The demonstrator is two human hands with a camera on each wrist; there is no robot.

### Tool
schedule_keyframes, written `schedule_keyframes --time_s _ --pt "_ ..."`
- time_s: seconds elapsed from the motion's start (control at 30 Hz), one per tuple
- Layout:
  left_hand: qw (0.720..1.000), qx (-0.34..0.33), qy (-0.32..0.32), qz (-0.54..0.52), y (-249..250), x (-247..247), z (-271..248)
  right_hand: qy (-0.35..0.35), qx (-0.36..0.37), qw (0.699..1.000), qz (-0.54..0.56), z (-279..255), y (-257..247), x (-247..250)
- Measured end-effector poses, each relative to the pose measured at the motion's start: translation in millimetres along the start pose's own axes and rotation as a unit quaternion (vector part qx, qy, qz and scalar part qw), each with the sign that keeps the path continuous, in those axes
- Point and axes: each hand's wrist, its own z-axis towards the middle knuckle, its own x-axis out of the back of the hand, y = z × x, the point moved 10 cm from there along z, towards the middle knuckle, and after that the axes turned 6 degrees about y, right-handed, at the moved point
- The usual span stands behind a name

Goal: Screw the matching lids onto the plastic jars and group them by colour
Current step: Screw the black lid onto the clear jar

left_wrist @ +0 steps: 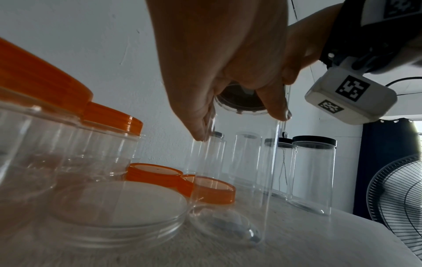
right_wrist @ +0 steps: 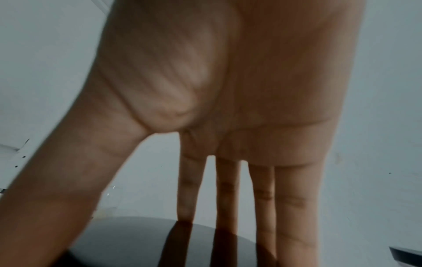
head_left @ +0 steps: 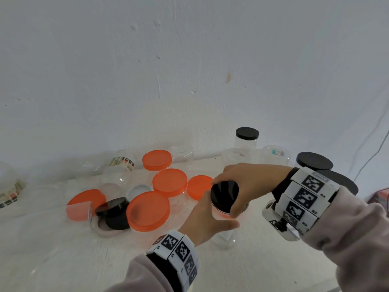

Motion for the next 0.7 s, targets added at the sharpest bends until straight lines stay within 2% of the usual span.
schedule_keyframes --time_s 0.17,0.23,0.3,0.37,0.47,0.63,0.7 --pt "0.999 0.01 -0.004 -0.032 -4 -2 0 0.09 -0.057 0.994 -0.036 3 9 1" --pt "1.0 0.009 -0.001 -0.03 -4 -1 0 0.056 -0.062 0.996 -0.013 2 11 -3" --pt "1.0 0.005 0.001 -0.014 -3 -1 1 -0.017 -0.034 0.999 0.029 -2 7 -12" --pt "1.0 0.002 0.002 -0.005 -2 0 0 -0.034 0.0 0.999 0.041 -4 1 -11" --pt "1.0 -0.002 0.001 -0.01 0 0 -1 0.001 0.007 0.999 0.034 -2 2 -5" --pt "0.999 0.011 -0.009 -0.051 -3 -3 -1 0.106 -0.051 0.993 -0.027 2 11 -3" --pt "0.999 0.01 -0.006 -0.048 -3 -2 -1 0.087 -0.055 0.995 0.004 1 15 -7"
